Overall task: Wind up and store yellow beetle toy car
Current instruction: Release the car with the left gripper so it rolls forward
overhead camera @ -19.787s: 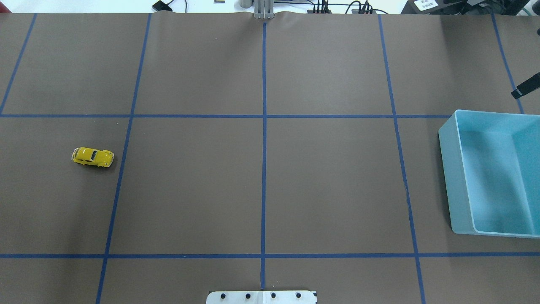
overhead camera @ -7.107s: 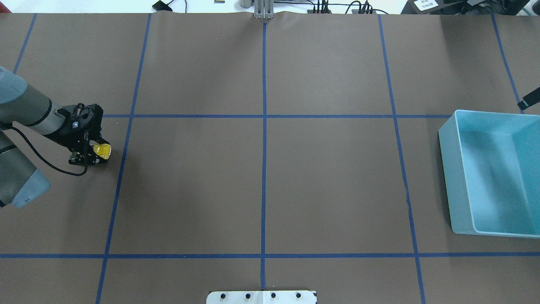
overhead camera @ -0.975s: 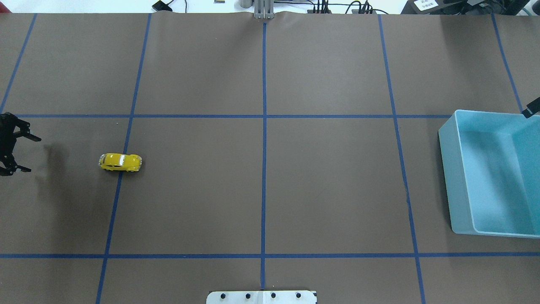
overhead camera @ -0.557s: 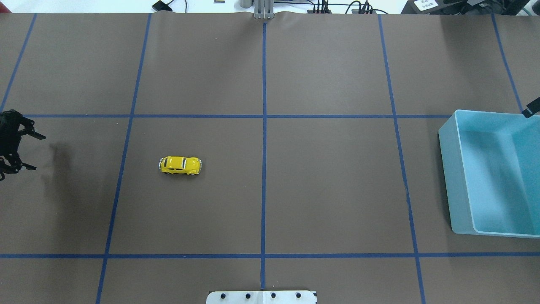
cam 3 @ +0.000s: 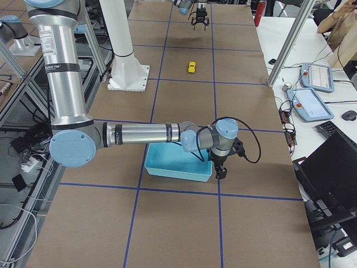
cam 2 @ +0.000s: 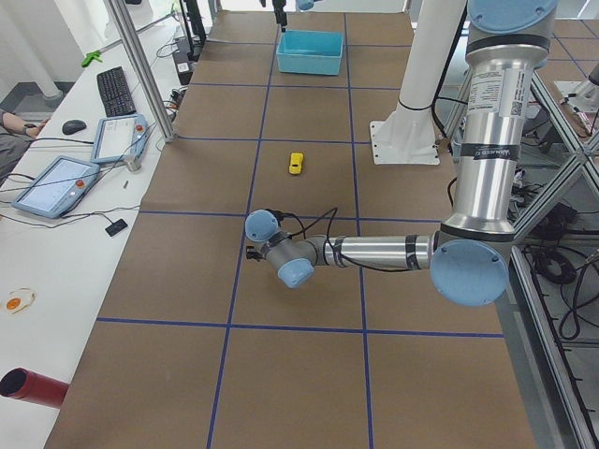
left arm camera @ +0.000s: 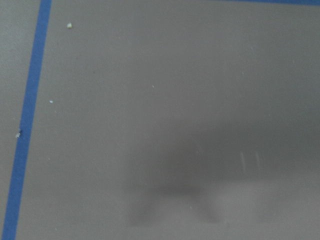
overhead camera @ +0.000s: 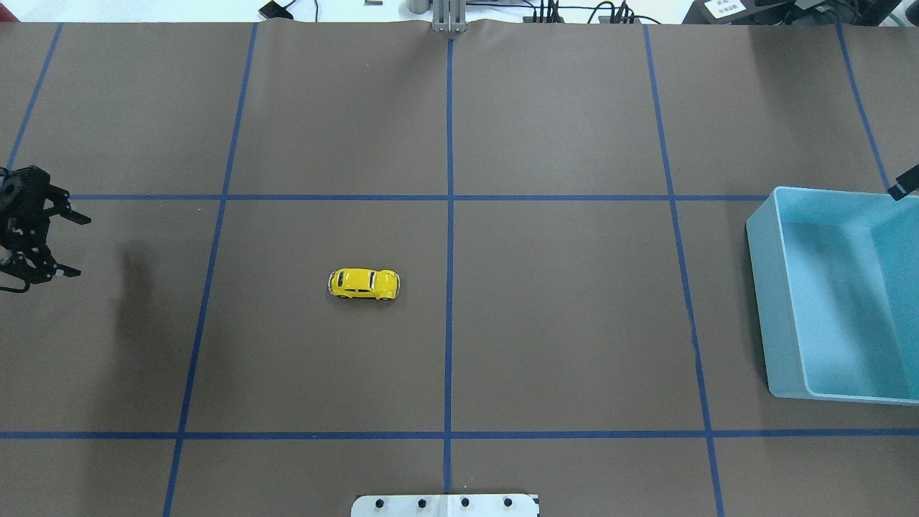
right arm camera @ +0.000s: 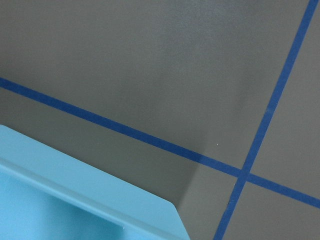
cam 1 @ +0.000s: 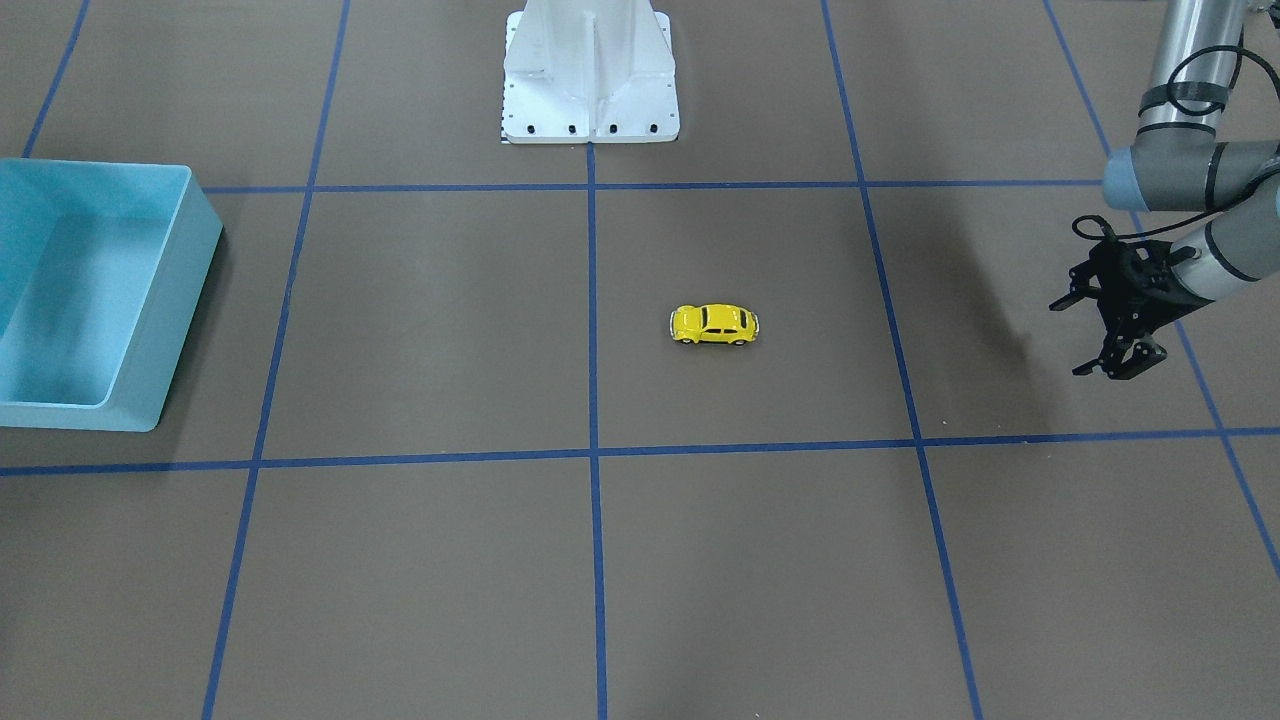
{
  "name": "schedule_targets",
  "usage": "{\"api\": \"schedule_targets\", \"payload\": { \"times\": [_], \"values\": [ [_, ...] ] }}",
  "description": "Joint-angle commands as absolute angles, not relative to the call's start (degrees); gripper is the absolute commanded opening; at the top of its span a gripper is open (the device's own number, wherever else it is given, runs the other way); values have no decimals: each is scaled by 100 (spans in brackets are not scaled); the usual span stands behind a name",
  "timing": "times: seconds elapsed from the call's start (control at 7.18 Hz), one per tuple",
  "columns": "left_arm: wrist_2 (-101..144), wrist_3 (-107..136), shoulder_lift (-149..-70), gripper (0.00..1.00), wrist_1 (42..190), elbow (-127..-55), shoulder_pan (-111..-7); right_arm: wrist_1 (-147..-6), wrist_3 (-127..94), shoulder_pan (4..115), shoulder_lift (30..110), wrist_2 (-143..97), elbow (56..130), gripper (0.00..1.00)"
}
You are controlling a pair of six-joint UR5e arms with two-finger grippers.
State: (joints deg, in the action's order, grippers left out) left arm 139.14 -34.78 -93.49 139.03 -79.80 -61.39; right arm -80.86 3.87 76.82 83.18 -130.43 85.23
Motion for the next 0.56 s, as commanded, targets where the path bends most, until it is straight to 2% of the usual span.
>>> {"api": "schedule_targets", "payload": {
  "times": [0.0,0.42],
  "values": [
    [13913,-2858,-9352,100,13896,-8121,-6135,-8086,387,7682,8297,-13043,8586,100],
    [13852,-1296,-9448,100,13826,-8288,-6135,-8034,457,7525,8209,-13034,9015,100]
  ]
}}
